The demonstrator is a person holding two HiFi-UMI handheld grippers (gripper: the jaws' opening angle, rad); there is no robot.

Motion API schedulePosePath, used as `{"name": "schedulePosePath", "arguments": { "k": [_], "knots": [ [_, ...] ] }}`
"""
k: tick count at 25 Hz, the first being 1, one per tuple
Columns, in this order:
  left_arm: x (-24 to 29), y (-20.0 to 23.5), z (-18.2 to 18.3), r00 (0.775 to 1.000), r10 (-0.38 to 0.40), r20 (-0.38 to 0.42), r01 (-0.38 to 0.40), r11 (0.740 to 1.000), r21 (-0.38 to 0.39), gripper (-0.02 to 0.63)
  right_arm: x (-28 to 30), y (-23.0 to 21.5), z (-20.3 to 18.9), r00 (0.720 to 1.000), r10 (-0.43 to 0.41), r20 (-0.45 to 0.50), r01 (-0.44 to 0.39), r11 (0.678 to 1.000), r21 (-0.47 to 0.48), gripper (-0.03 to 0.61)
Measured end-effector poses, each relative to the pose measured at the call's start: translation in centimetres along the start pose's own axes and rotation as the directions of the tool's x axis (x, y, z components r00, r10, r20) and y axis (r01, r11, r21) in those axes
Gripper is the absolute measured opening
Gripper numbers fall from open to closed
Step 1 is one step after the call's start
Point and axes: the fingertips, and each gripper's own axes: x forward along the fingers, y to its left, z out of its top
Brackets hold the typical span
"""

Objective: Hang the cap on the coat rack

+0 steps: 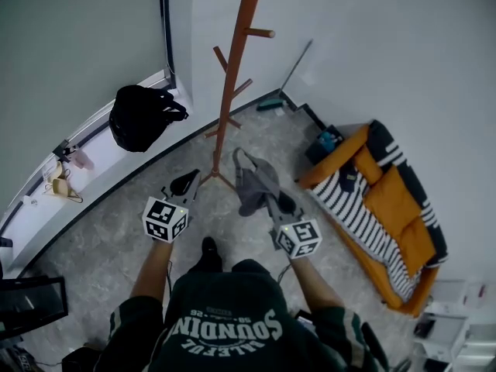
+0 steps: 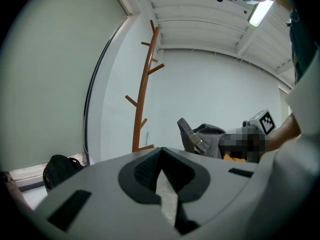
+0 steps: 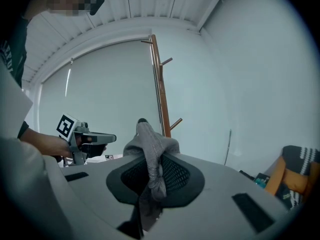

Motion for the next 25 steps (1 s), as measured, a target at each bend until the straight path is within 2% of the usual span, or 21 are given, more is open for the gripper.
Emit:
{"name": "schedulePosePath", "arguments": {
  "k": [9, 25],
  "knots": [
    [1.8, 0.6, 0.3, 1.000, -0.028, -0.004, 0.028, 1.000, -0.006, 0.000, 0.7, -1.2, 0.6, 1.000, -0.028, 0.007, 0.028, 1.000, 0.007, 0.041],
    [4.4, 0.3, 1.0, 1.000, -0.016, -0.015, 0.016, 1.000, -0.011, 0.000, 2.0, -4.6, 0.9, 0.999, -0.020, 0.025, 0.020, 0.999, 0.026, 0.041]
  ]
}}
